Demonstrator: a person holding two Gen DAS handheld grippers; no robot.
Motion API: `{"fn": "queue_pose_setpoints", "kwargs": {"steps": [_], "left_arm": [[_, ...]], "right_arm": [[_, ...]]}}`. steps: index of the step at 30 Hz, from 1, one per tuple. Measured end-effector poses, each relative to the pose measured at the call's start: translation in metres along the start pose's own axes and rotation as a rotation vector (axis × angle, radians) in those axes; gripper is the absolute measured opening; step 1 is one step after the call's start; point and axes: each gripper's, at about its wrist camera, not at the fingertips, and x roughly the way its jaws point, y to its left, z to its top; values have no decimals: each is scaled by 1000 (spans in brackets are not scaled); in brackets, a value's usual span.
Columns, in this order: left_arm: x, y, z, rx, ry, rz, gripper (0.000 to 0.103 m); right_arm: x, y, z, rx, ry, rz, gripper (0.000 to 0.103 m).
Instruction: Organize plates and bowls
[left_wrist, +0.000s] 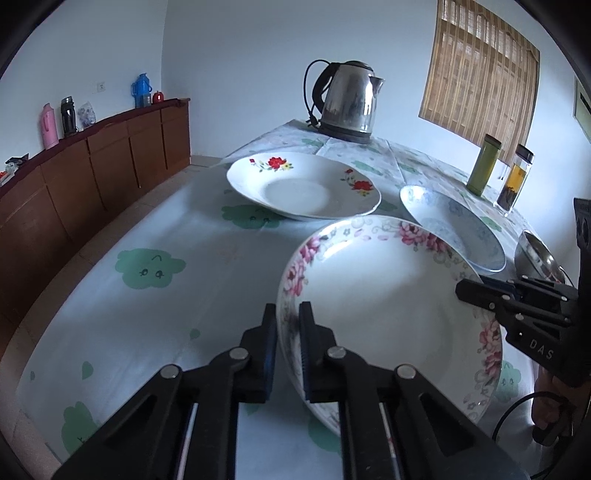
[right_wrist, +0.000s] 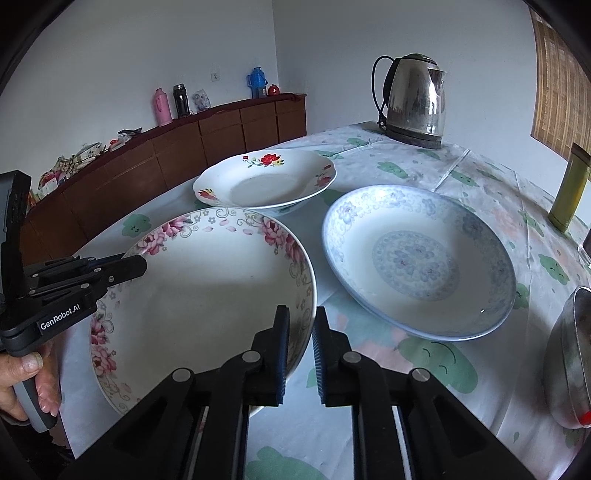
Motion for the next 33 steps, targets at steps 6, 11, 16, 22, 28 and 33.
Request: {"fn": "queue_pose_setpoints", "kwargs": {"steps": [6,11,16,22,28,33], "left_arm": [[-2,-2,1,-17,-12,-13,6],[-1,-3,1,-25,-15,-14,6],[-2,-4,4,-26,-22,-13,6],[-3,-9,10,-10,-38,-4,6],[-5,-15,16,10,-58,10,6],[-6,-22,23,26,-73,14,6]], "right_arm": [[-4,-2,-1,14,-23,-2,12],[-7,-7,-1,39,-38,-3,11],[-9,-9,-1,49,-53,1,11],[-10,-13,-2,69,-64,1,11],[-12,-18,-2,94,-75,-2,11],[-15,-19,-2,97,-91,-18,11]]}}
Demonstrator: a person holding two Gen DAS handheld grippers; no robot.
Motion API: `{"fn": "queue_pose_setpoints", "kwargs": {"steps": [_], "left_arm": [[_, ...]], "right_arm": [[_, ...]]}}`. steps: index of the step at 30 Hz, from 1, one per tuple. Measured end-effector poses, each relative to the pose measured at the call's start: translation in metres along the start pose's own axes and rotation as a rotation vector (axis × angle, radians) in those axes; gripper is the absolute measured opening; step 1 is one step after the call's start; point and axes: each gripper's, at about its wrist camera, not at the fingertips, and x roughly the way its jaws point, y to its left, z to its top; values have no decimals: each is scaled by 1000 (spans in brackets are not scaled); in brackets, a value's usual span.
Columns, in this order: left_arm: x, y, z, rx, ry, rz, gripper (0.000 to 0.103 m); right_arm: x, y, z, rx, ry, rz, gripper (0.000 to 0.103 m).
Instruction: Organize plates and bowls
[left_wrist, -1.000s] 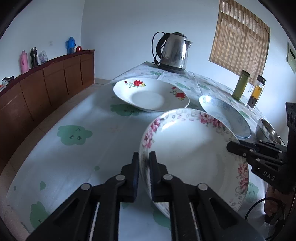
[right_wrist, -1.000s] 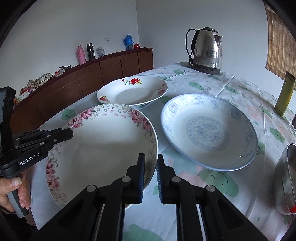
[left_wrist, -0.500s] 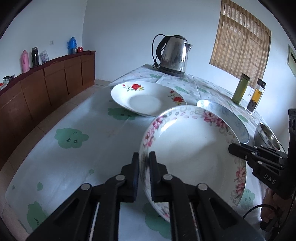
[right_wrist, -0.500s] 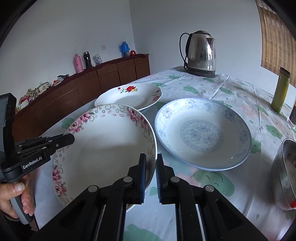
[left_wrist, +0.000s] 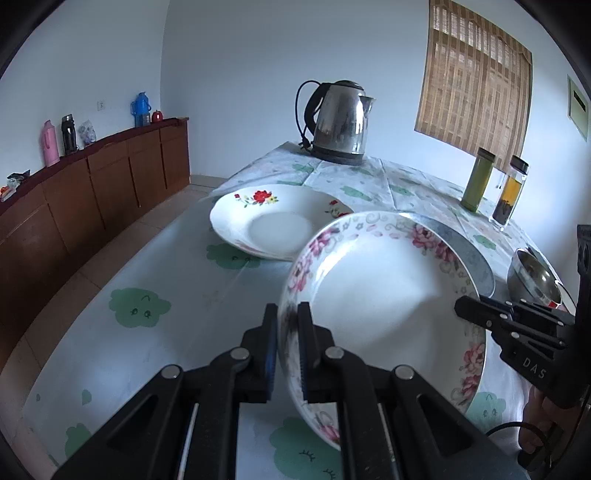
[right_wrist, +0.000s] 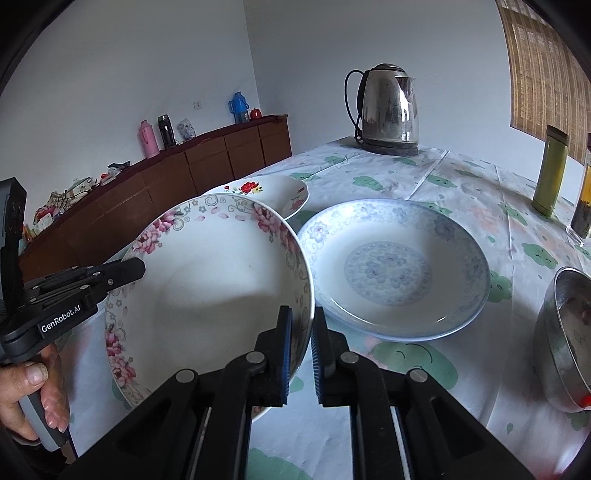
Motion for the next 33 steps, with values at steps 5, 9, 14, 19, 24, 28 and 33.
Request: {"fn": "queue_pose_setpoints", "kwargs": {"steps": [5,9,14,19,24,28,33], "left_arm": [[0,-9,6,17,-9,-3,6],[1,-14,11,26,-18,-4,6],[2,-20,17,41,-29,-3,6],[5,-26,22,52,-38,-5,6],[6,-31,26,62,-44,-7,6],[7,-33,28,68,-48,-9,6],[9,-36,30,73,-52,-11,6]], "right_arm": [[-2,-6,2,5,-19,-24,11],[-4,-10,3,17,-26,-33,11],[-6,-14,4,27,-40,-44,11],[-9,-17,5,36,-52,-58,11],[-13,-19,5,45,-62,-70,12],[-14,-21,5,52,-66,-75,12],[-15,-22,6,59,-71,-82,12]]}}
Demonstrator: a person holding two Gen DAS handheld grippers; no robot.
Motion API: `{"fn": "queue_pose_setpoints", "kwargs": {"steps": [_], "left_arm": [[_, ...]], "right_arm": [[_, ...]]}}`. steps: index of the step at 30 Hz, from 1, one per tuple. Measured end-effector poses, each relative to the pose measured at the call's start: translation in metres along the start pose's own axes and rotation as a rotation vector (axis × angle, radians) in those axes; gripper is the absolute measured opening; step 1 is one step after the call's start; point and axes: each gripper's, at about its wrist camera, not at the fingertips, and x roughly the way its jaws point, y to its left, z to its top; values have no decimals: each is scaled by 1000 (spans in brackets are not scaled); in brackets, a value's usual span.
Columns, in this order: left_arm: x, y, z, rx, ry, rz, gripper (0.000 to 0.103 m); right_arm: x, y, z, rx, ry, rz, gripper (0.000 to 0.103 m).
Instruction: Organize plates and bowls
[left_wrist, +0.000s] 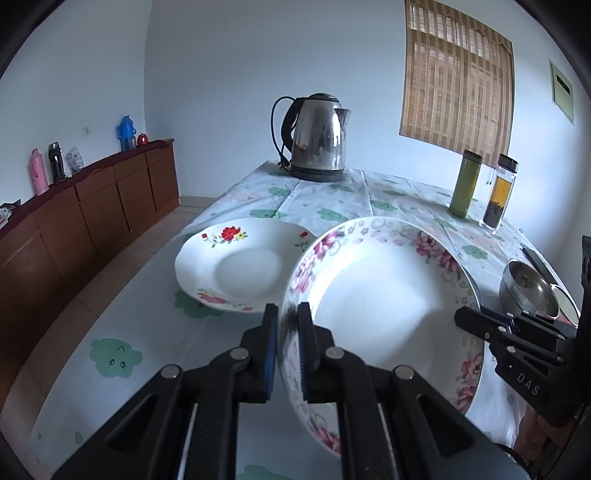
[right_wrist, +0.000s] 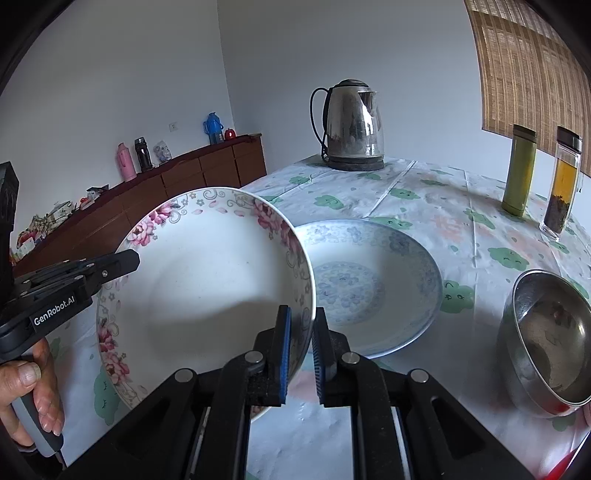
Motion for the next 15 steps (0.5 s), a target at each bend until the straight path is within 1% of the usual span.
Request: {"fn": "queue_pose_setpoints", "kwargs": {"steps": [15], "left_arm": [[3,-14,17,34,-33,-6,6]], "right_arm": [[-5,-9,4,25,-22,-27,13]]}}
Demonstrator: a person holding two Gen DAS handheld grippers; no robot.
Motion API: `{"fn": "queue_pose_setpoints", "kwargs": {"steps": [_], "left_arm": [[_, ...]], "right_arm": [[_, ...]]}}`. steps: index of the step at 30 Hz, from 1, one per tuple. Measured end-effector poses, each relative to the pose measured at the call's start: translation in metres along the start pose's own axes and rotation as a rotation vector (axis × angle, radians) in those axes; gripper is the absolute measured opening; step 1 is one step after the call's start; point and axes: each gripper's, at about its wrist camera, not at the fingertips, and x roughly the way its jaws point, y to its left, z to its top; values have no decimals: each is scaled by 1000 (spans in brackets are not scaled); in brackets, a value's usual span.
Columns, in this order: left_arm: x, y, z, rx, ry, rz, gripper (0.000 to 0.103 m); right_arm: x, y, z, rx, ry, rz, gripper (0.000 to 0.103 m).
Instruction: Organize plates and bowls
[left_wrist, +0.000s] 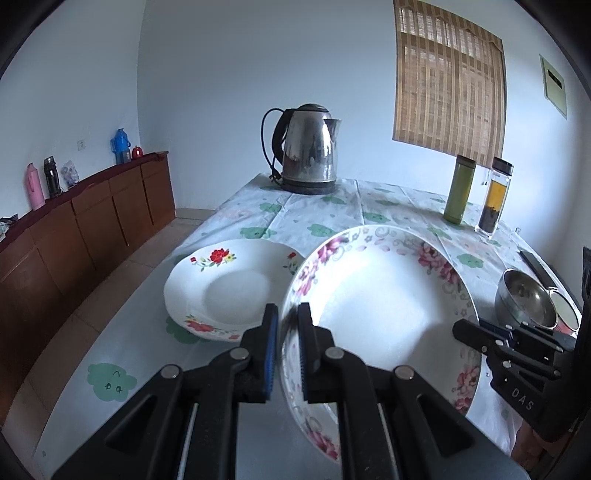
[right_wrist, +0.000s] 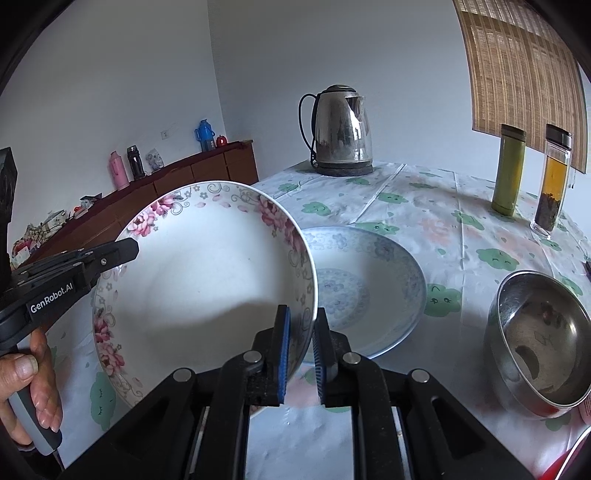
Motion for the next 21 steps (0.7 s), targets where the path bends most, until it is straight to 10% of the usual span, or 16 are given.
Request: {"fn": "queue_pose_setpoints", "kwargs": {"steps": [21], "left_arm": [[14,-25,20,47,-30,-27,7]], "right_arm": [[-5,-23,7,70,-32,-44,13]]}}
